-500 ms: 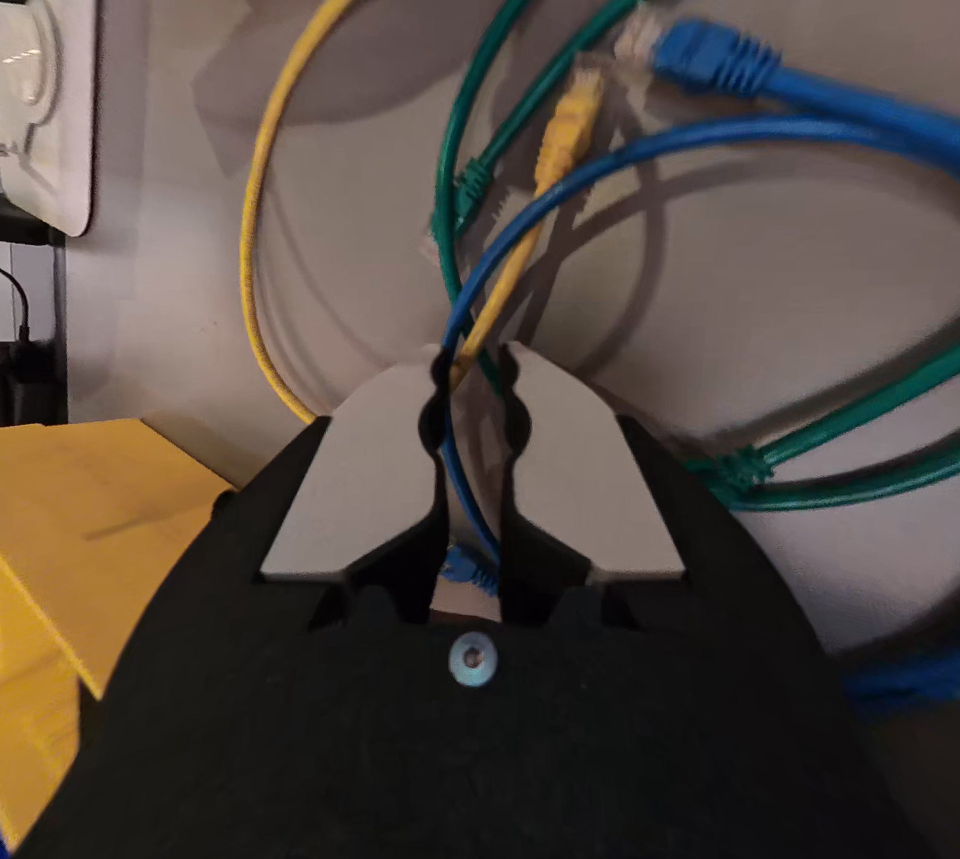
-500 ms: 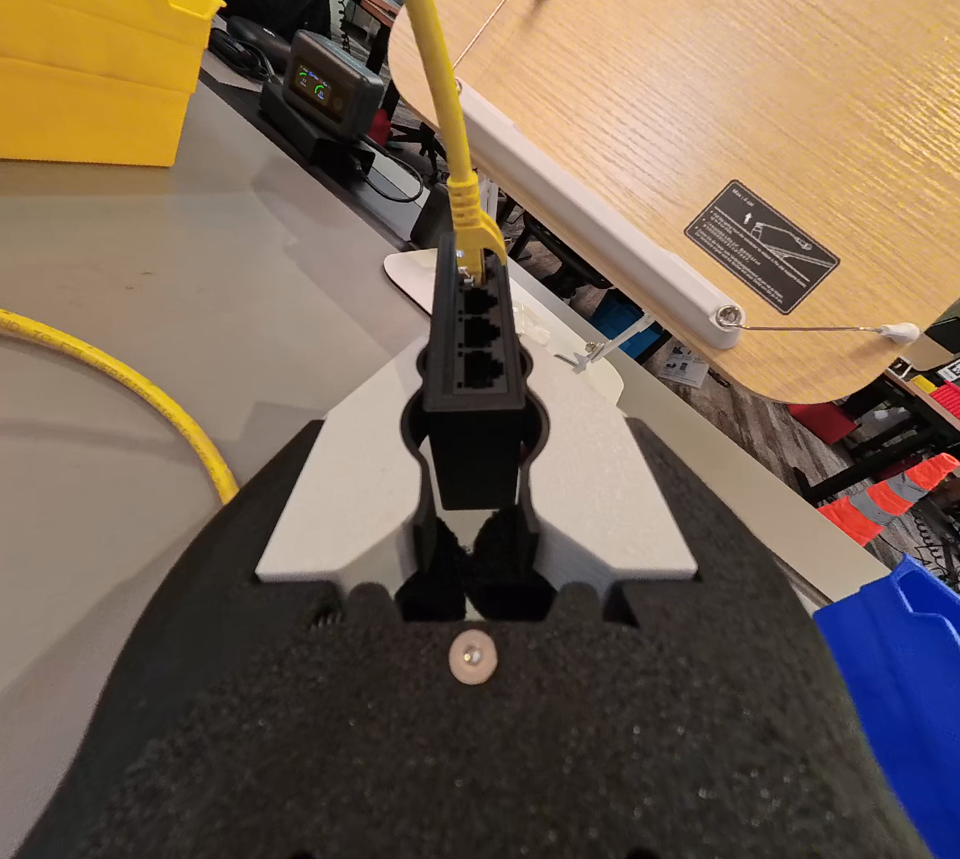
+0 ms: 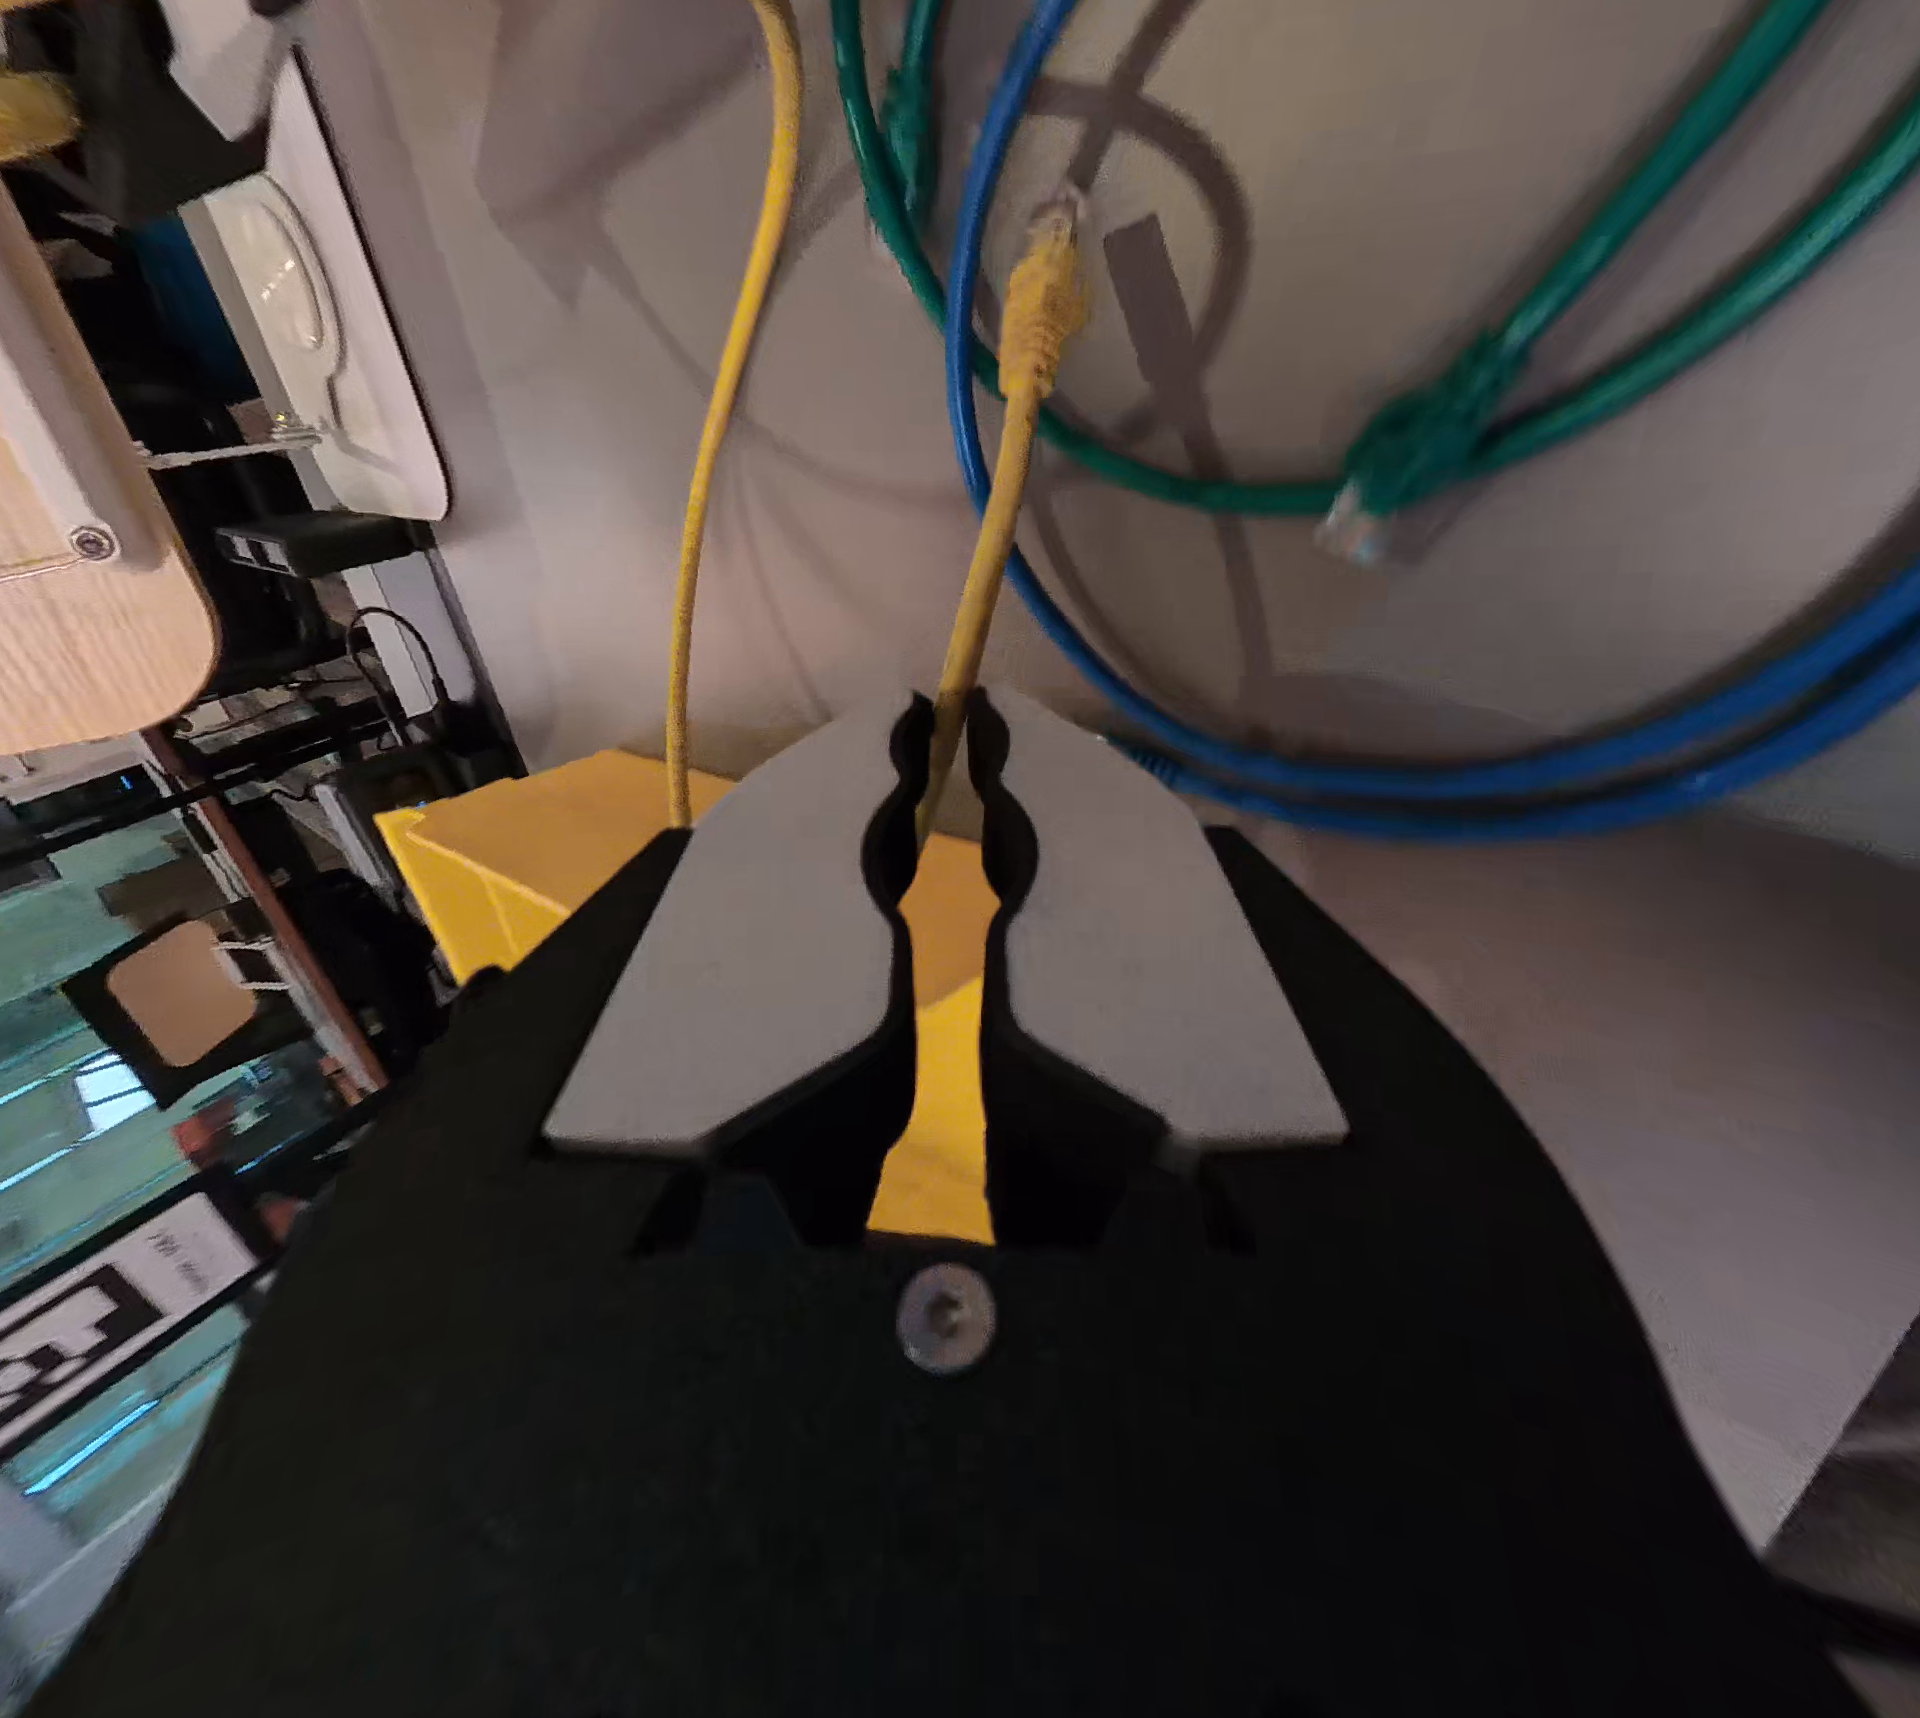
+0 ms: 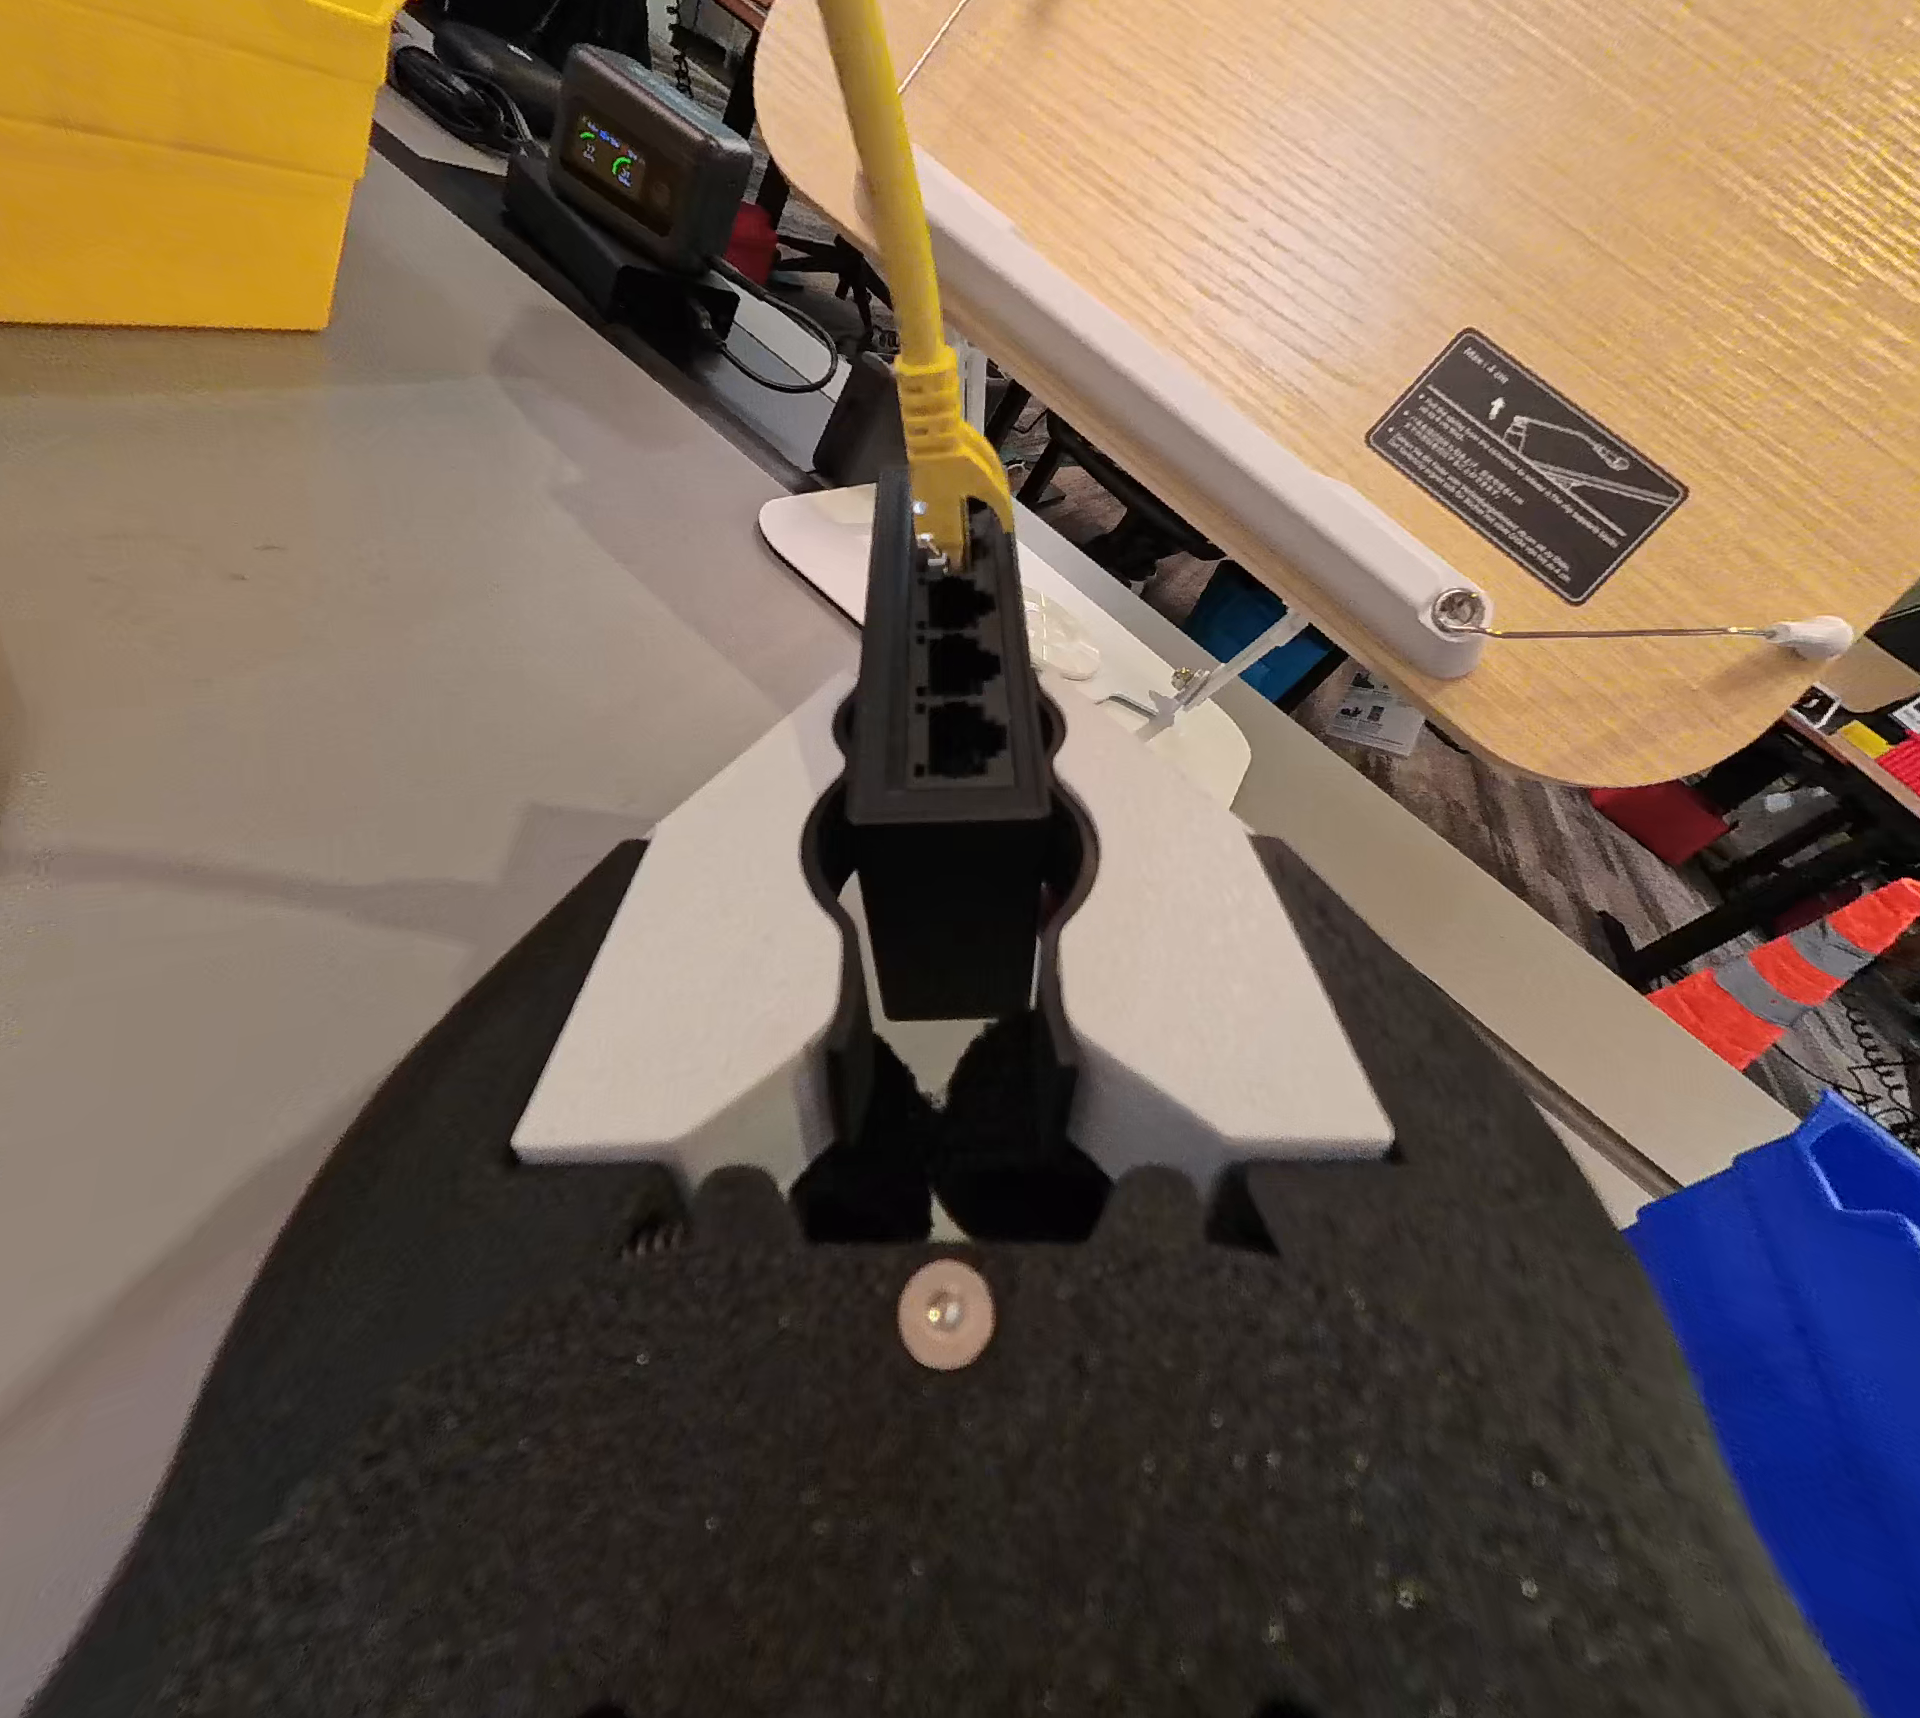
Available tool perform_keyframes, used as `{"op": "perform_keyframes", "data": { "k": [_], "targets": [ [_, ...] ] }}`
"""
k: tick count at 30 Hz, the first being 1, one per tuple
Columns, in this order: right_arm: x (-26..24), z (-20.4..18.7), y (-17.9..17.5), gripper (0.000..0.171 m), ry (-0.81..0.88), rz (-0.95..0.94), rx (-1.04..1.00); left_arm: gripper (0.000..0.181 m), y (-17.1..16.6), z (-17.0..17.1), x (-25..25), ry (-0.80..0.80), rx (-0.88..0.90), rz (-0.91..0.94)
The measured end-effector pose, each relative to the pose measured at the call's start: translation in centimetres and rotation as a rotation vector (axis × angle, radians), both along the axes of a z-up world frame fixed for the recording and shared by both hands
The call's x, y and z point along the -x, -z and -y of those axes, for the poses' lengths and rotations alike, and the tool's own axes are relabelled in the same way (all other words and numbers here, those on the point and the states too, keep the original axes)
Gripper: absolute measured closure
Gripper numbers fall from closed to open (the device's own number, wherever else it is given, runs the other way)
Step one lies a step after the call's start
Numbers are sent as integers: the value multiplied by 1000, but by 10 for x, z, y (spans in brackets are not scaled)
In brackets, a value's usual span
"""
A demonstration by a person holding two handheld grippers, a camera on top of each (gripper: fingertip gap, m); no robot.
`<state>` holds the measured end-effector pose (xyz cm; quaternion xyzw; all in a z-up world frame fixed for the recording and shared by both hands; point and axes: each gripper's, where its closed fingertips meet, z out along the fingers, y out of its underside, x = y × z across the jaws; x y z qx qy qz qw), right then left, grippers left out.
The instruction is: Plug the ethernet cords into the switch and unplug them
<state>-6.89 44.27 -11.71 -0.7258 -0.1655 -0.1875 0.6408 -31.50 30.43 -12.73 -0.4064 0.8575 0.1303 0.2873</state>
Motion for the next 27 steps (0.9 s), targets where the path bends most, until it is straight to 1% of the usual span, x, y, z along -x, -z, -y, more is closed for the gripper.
{"op": "perform_keyframes", "data": {
  "k": [2, 5, 7, 8, 9, 10, 12, 14, 15, 17, 18, 20, 21, 22, 25, 27],
  "targets": [
    [0, 0, -1, 145, 4, 3, -5, 175, -14, -9, 1, -6, -20, -11],
    [-4, 3, -10, 145, 29, 4, -49, 176, -41, -34, -15, -103, -35, 80],
    [-13, 12, -31, 145, 77, -17, -161, 176, -50, -54, -32, -168, -82, 159],
    [-18, 17, -44, 145, 97, -20, -226, 176, -47, -62, -41, -200, -95, 188],
    [-20, 20, -50, 145, 110, -4, -254, 176, -38, -66, -52, -223, -102, 206],
    [-22, 19, -47, 145, 120, 15, -240, 176, -25, -69, -62, -239, -115, 215],
    [-25, 10, -27, 145, 130, 14, -137, 175, 7, -73, -74, -289, -122, 199],
    [-27, 2, -11, 145, 130, 8, -57, 162, 33, -63, -78, -364, 22, 219],
    [-28, 0, -7, 145, 126, 5, -37, 156, 34, -57, -78, -412, 122, 275],
    [-27, -1, -2, 145, 116, 1, -9, 142, 19, -47, -65, -522, 288, 418],
    [-26, -2, 0, 145, 111, 5, 1, 139, 6, -43, -54, -568, 335, 500],
    [-22, -4, 3, 145, 101, 33, 18, 142, -19, -33, -24, -653, 391, 678],
    [-19, -4, 4, 145, 94, 48, 22, 149, -26, -29, -7, -717, 422, 764],
    [-17, -5, 4, 145, 88, 60, 22, 158, -25, -24, 11, -794, 466, 831],
    [-13, -5, 5, 145, 74, 73, 25, 160, 9, -7, 49, -988, 634, 920],
    [-13, -5, 7, 145, 70, 63, 33, 160, 22, 5, 52, -1033, 737, 1003]
  ]
}}
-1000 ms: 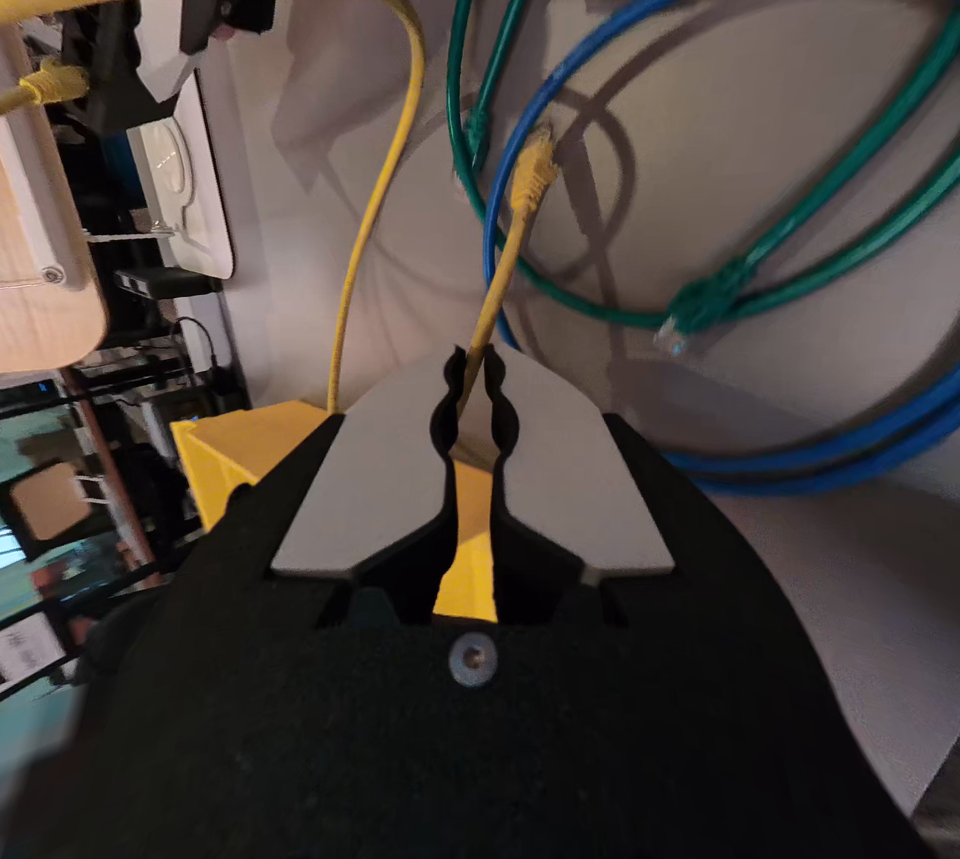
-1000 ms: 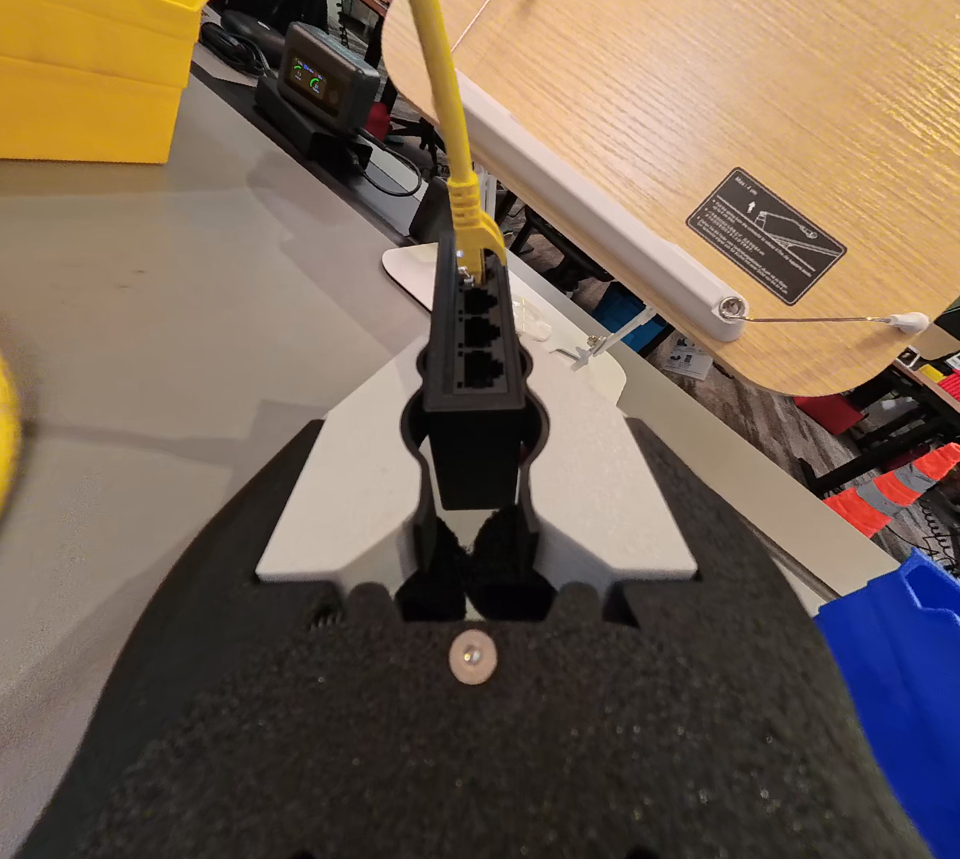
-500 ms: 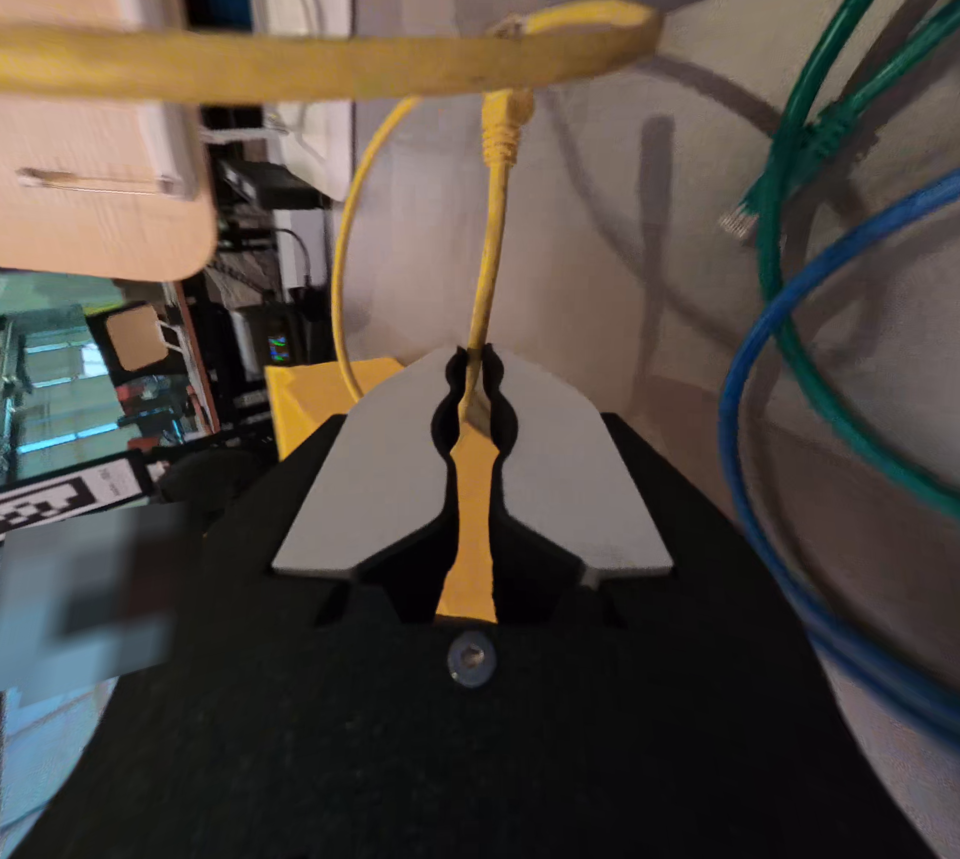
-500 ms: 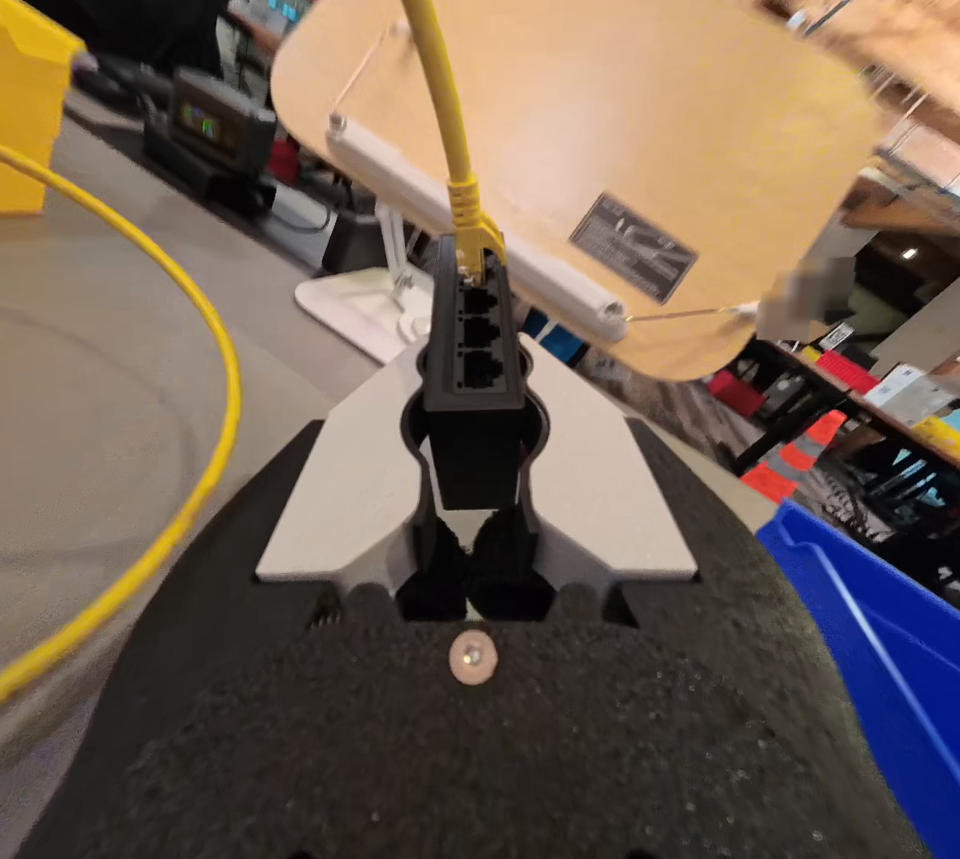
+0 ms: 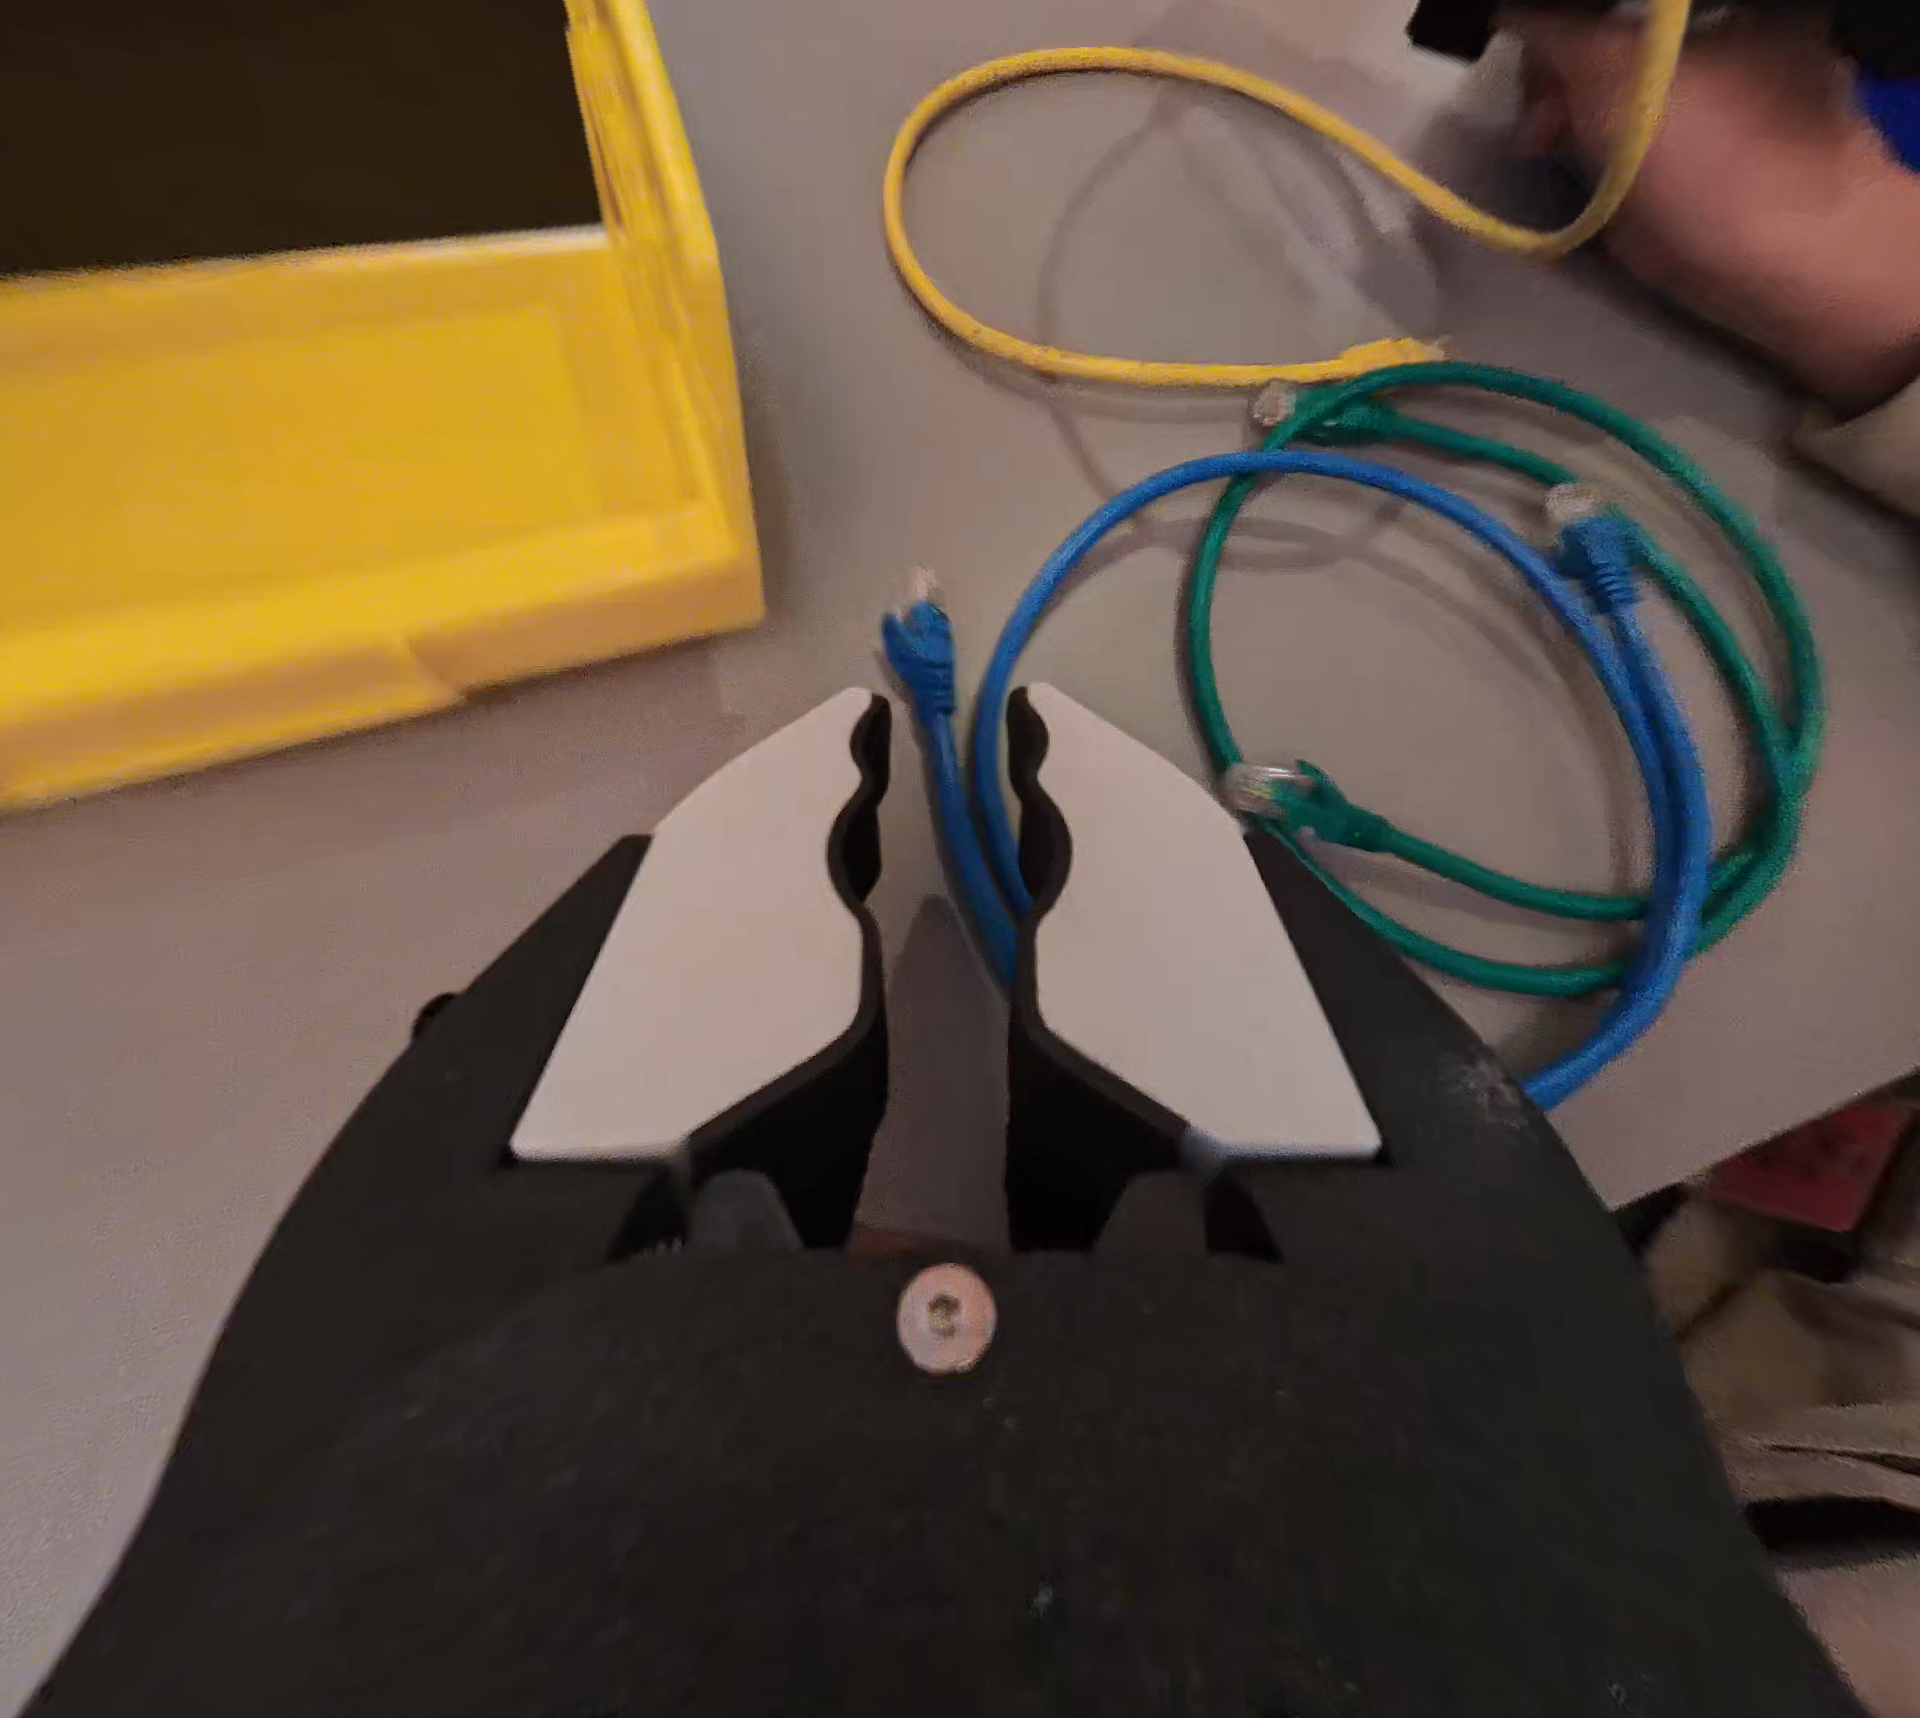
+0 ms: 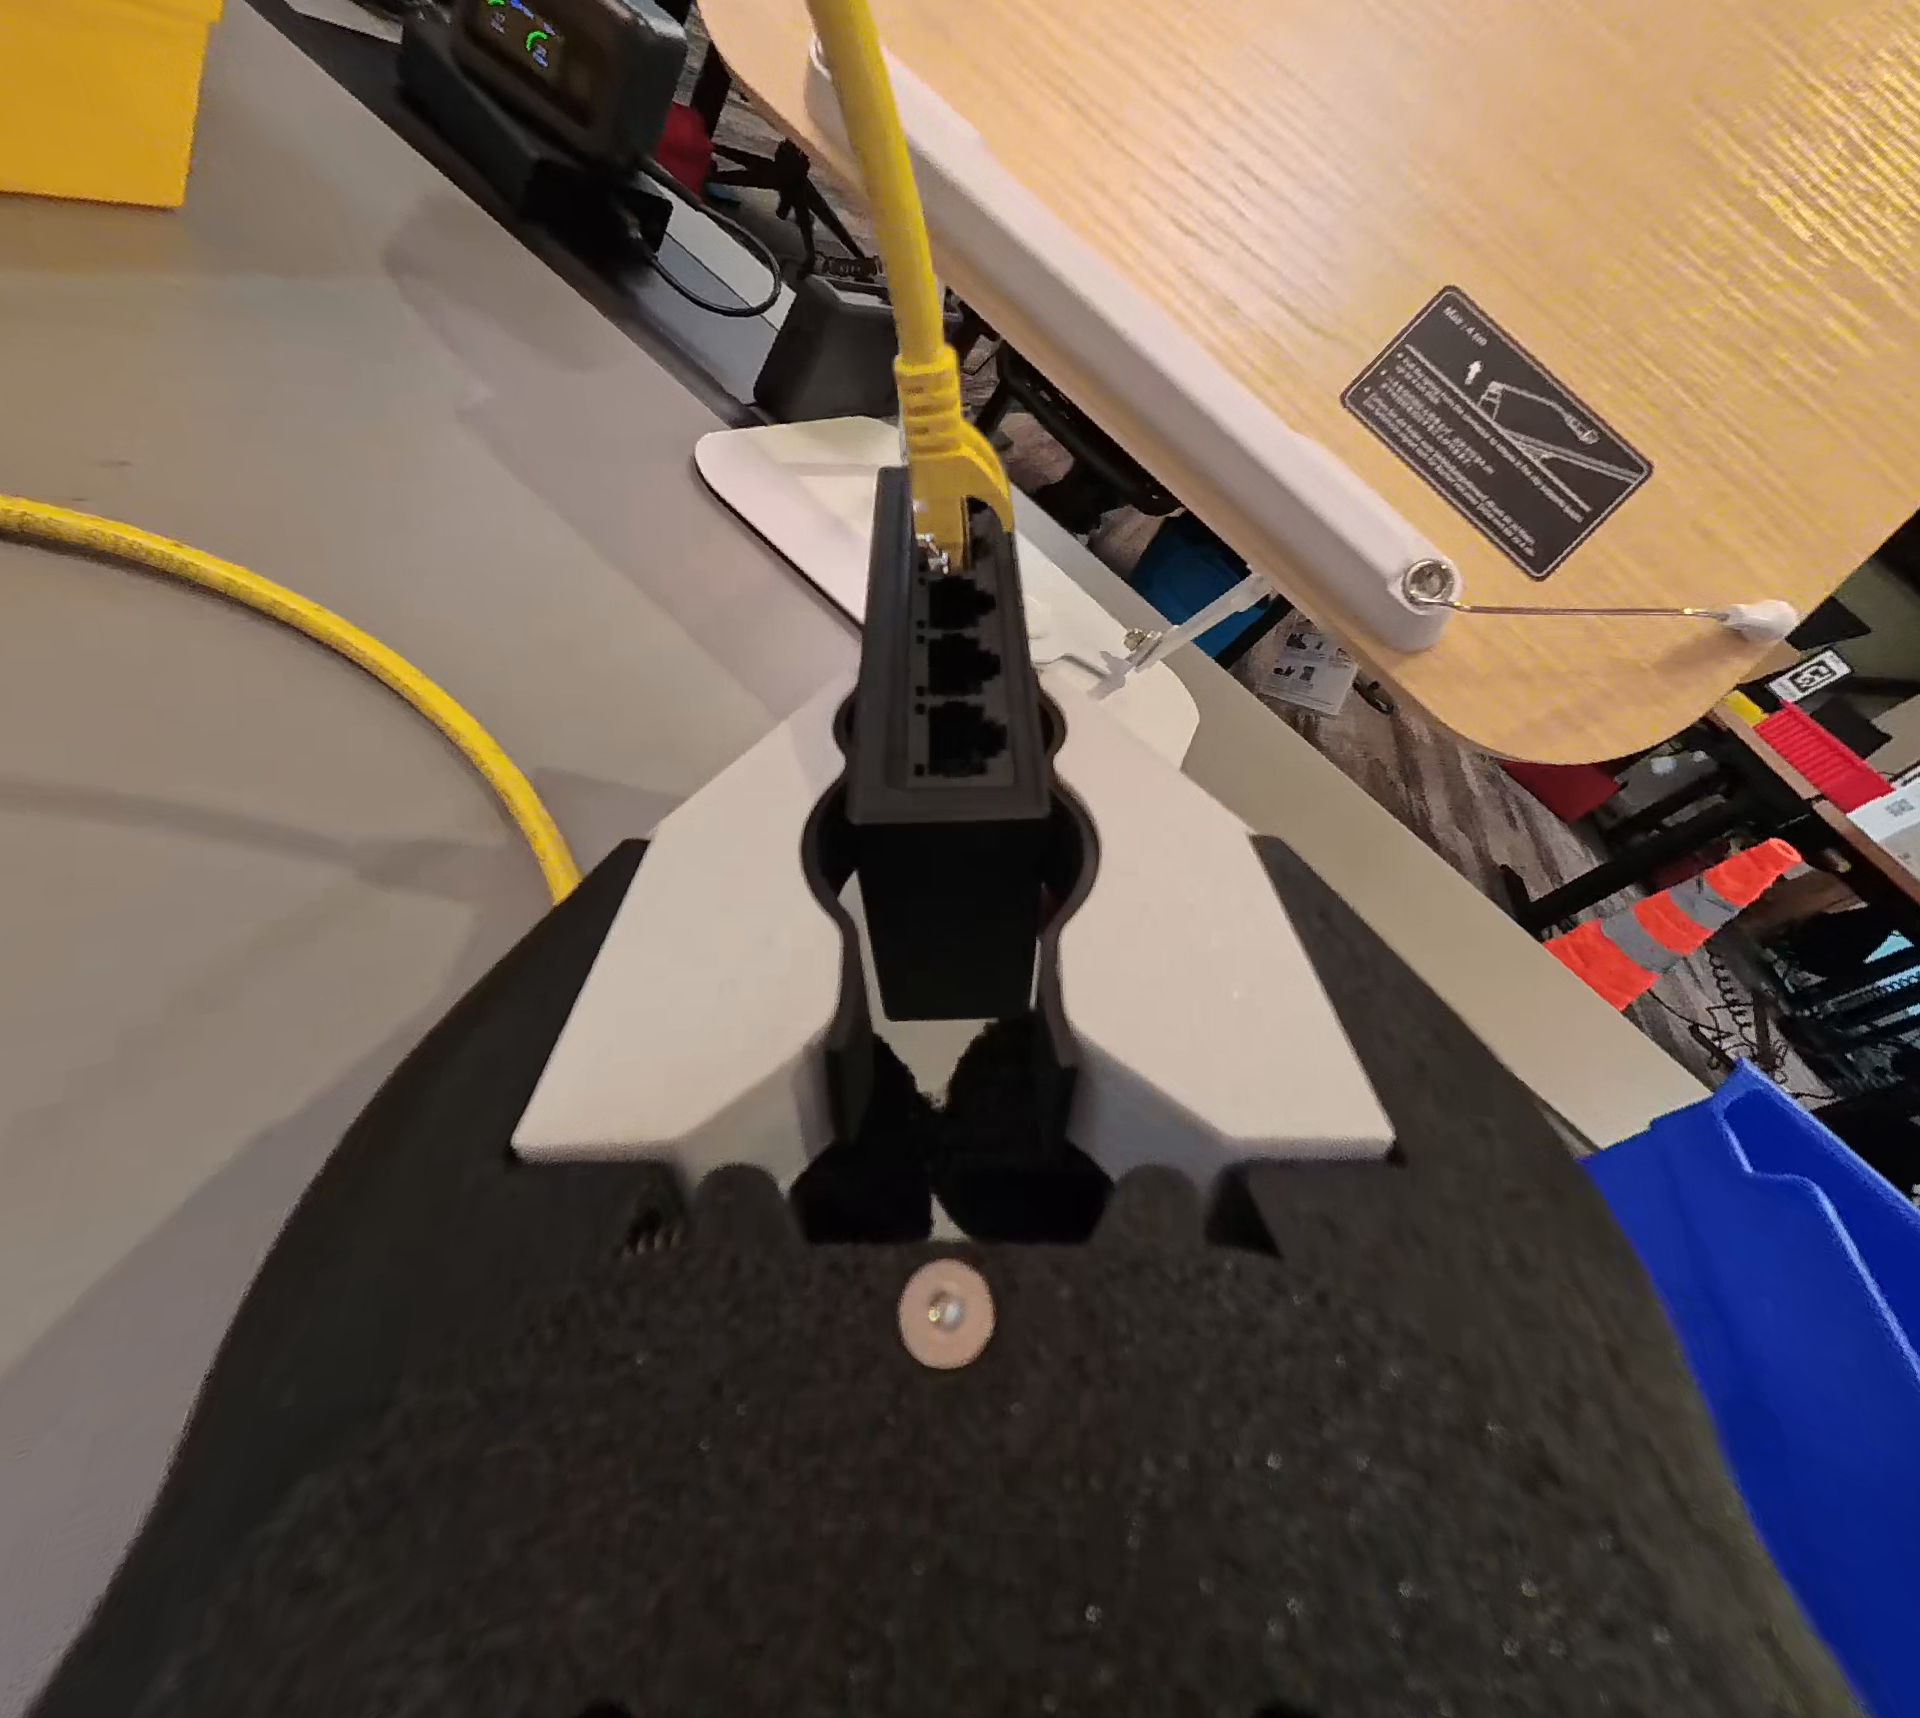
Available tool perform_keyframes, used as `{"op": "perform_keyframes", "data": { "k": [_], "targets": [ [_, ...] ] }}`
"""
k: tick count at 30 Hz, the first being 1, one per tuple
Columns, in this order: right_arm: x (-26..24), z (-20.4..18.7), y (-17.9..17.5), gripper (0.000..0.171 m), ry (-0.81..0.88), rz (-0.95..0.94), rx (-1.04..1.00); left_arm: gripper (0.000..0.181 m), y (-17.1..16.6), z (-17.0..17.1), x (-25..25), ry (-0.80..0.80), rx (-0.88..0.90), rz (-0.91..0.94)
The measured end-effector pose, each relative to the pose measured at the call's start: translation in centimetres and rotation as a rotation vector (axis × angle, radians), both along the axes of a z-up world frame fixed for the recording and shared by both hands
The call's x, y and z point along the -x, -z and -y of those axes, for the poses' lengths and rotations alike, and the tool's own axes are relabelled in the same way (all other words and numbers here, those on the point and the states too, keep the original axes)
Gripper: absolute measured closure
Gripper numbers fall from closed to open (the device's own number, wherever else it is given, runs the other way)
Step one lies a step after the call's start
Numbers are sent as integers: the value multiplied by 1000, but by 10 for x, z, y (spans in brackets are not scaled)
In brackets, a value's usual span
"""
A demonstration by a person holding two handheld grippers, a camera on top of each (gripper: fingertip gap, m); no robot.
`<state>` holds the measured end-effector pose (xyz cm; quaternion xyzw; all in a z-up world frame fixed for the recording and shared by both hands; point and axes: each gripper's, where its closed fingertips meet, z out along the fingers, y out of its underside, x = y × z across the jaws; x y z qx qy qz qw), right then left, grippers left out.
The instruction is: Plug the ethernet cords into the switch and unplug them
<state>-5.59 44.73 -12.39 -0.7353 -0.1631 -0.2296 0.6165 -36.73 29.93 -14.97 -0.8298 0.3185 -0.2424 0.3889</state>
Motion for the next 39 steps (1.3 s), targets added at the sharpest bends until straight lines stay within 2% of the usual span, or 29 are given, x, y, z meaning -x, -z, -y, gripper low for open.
{"op": "perform_keyframes", "data": {
  "k": [3, 5, 8, 12, 15, 18, 25, 31, 34, 36, 39],
  "targets": [
    [-1, 0, 1, 145, -1, -16, 5, 158, -24, 28, -30, 108, -18, 142],
    [0, 0, 2, 145, -4, -17, 8, 157, -27, 52, -57, 227, -56, 105],
    [1, 0, 1, 145, -7, -8, 7, 151, -9, 90, -95, 363, -84, 0],
    [1, 0, 1, 145, -7, -6, 6, 150, 23, 114, -132, 333, -57, -124],
    [0, 0, 2, 145, -7, -18, 9, 157, 43, 114, -142, 285, -76, -232],
    [-1, 0, 2, 145, -7, -34, 11, 172, 45, 116, -145, 295, -103, -268],
    [-1, 0, 3, 145, -10, -48, 17, 173, 42, 115, -146, 308, -116, -260],
    [-1, 0, 4, 145, -14, -52, 19, 173, 31, 133, -163, 399, -79, -150],
    [-1, 0, 5, 145, -16, -56, 25, 158, 17, 146, -170, 481, -57, -55],
    [-1, 0, 5, 145, -16, -56, 27, 147, -7, 133, -160, 459, -67, 54],
    [1, -1, 5, 145, -20, -51, 28, 150, -24, 74, -111, 262, -62, 109]
  ]
}}
